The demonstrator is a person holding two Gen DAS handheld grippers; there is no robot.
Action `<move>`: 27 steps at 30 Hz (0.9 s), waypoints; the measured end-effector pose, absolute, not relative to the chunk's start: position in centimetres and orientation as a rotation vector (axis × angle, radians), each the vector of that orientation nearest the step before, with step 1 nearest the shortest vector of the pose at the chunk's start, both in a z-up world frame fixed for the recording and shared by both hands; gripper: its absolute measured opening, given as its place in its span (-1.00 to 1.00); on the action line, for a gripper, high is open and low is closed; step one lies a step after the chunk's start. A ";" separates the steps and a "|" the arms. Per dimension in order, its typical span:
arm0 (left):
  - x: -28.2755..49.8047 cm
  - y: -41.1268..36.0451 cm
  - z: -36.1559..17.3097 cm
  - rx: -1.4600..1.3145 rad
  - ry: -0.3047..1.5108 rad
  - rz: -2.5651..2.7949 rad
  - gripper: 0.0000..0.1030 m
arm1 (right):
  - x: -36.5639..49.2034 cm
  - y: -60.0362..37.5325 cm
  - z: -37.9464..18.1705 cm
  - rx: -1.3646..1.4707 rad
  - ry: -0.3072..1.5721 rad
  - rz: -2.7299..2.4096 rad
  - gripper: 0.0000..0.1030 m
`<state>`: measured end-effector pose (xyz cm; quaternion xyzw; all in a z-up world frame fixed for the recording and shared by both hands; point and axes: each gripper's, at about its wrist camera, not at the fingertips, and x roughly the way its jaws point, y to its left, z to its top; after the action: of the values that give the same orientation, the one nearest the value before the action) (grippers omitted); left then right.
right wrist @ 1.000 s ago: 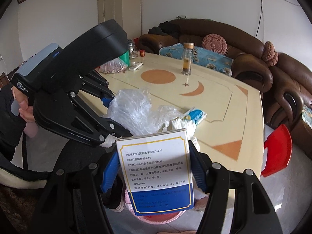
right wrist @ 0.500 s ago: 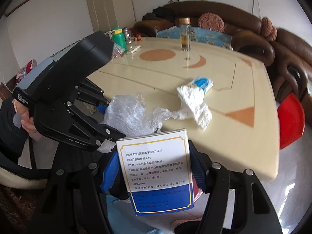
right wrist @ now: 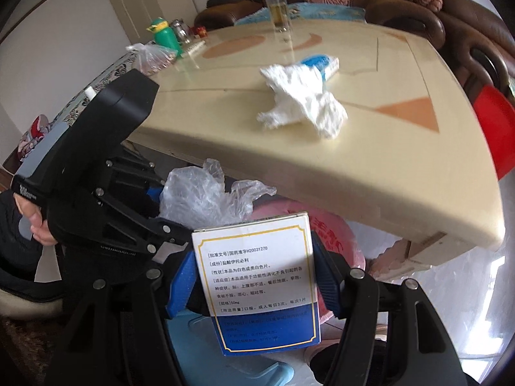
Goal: Collect trash
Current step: 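Lift the plastic bag and medicine box and carry both over the pink bin, then open the right gripper over the bin while the left gripper releases the plastic bag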
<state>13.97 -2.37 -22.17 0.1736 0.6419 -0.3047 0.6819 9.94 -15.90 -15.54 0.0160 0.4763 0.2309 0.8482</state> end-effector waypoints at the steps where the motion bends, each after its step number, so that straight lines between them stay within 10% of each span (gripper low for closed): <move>1: 14.1 -2.5 -23.0 0.378 1.452 -0.685 -0.31 | 10.1 -16.0 -16.0 0.035 1.010 0.482 0.22; 27: 15.5 -4.0 -33.6 0.163 1.632 -0.595 -0.31 | 15.4 -16.0 -27.6 0.074 1.218 0.506 0.23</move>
<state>15.51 -3.99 -33.60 0.0716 0.7163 -0.2612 0.6431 15.36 -16.03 -27.63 0.0342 0.5657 0.2352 0.7897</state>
